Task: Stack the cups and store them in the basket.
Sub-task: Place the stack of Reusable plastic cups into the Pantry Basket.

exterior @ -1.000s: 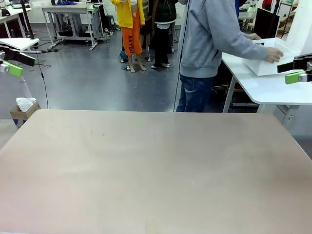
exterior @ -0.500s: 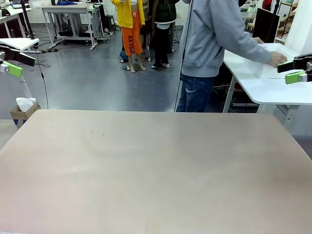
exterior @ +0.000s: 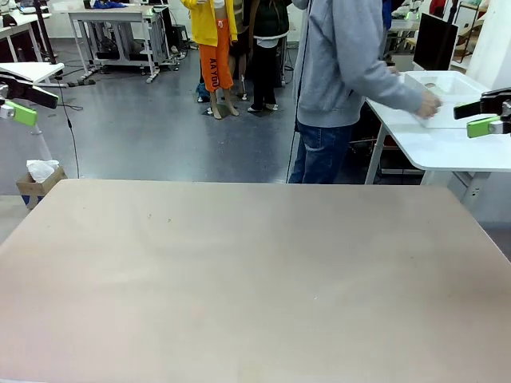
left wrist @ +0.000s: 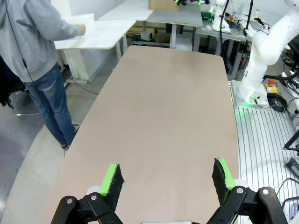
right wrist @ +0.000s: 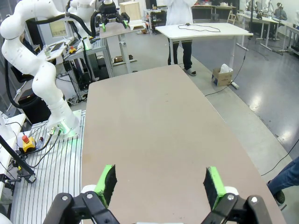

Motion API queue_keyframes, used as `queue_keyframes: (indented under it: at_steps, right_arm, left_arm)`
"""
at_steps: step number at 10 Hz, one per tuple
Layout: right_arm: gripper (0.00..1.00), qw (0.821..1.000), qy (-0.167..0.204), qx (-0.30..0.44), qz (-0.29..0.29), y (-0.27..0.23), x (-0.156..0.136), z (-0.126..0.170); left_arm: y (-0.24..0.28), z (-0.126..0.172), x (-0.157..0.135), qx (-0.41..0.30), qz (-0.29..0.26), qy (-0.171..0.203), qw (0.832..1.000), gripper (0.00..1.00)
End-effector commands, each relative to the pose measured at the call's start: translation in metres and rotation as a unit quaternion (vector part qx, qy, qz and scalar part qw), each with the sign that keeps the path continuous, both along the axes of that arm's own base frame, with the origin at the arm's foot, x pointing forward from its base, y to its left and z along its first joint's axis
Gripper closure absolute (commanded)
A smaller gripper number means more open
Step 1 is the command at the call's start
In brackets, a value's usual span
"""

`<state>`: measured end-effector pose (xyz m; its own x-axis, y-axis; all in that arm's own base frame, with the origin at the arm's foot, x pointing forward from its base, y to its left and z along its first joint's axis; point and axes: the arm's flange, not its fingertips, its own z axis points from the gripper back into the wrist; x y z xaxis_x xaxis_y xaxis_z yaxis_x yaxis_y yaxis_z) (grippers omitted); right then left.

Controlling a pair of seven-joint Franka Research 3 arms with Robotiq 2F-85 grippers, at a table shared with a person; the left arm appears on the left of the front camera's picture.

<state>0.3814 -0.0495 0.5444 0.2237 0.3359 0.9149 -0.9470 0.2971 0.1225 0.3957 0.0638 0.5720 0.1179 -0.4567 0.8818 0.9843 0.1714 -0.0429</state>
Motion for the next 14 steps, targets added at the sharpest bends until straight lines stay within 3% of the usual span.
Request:
queue_keyframes:
  at_steps: [1,14]
  right_arm:
    - [0.00,1.000,0.005,0.003,-0.005,0.0017,-0.0027,0.0026]
    - [0.00,1.000,0.005,0.003,-0.005,0.0017,-0.0027,0.0026]
  left_arm:
    - [0.0001,0.0032,-0.0014,-0.009,0.002,0.004,1.000,0.00]
    - [0.0001,0.0032,-0.0014,-0.009,0.002,0.004,1.000,0.00]
